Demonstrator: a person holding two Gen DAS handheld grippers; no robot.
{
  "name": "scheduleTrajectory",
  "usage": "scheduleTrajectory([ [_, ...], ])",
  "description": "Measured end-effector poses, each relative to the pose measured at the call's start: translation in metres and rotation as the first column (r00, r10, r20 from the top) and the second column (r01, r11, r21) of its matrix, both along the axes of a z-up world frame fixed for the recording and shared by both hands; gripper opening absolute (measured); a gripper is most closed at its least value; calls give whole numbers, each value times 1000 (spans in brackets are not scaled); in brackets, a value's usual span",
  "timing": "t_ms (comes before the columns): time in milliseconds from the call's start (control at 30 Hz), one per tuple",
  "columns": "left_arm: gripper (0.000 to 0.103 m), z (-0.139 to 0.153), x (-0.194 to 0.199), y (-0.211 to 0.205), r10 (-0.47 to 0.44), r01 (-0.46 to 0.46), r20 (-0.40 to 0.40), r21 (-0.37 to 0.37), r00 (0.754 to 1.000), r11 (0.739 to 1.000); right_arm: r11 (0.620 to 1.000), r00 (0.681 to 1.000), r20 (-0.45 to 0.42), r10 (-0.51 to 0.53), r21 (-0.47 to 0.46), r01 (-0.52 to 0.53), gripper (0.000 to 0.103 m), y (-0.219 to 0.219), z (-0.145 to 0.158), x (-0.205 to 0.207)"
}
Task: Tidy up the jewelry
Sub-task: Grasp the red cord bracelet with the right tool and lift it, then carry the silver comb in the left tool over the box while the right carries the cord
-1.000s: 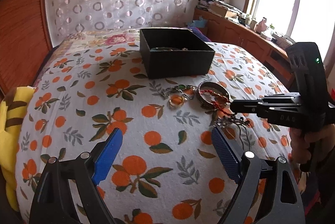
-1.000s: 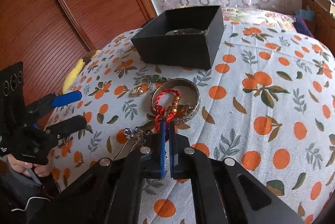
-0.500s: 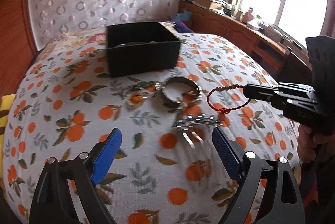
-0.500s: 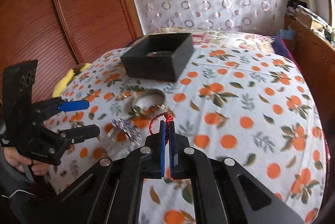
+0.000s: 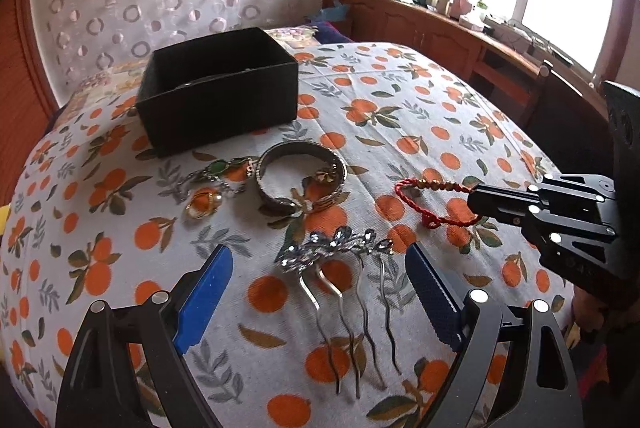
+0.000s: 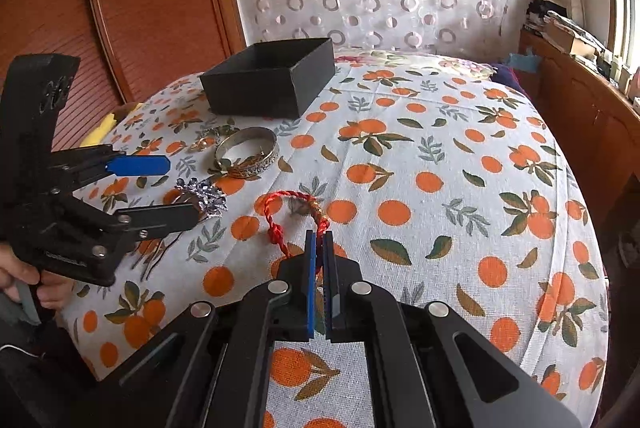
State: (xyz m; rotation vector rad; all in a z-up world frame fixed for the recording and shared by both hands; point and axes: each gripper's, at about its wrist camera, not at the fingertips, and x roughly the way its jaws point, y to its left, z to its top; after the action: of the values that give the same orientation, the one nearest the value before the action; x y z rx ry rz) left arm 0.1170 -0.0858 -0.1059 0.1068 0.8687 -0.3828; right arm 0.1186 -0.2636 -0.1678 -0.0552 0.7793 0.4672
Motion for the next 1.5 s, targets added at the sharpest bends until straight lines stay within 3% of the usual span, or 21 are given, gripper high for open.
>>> scheduleTrajectory([
  [333, 84, -11, 7, -9, -10, 10, -16, 48, 1000, 999, 1000, 1000, -5, 3, 1, -3, 4, 1, -2, 1],
  [400, 80, -11, 6, -11, -13, 13, -9, 54, 1000, 998, 1000, 1000, -5, 4, -3, -4, 4, 2, -2, 1],
  [533, 59, -10, 2, -13, -26, 26, 11, 61, 1000, 998, 1000, 1000, -6, 5, -3, -5, 4, 2, -3, 2],
  [733, 58, -5, -2, -3, -19, 19, 15, 19, 1000, 1000, 1000, 1000, -5, 4, -3, -4, 4, 2, -3, 1],
  [933, 58, 16, -4, 12, 15, -15, 72, -12, 997, 1000, 1000, 1000, 7, 19, -16, -18, 4, 4, 1, 0],
  [1067, 58, 35, -4, 19, 45, -42, 136, -30, 990, 999, 999, 998, 53, 44, -34, -43, 4, 11, 18, -1],
  [1500, 58, 84, 11, 47, 135, -115, 245, -95, 960, 989, 995, 980, 186, 76, -82, -61, 4, 29, 82, 20],
])
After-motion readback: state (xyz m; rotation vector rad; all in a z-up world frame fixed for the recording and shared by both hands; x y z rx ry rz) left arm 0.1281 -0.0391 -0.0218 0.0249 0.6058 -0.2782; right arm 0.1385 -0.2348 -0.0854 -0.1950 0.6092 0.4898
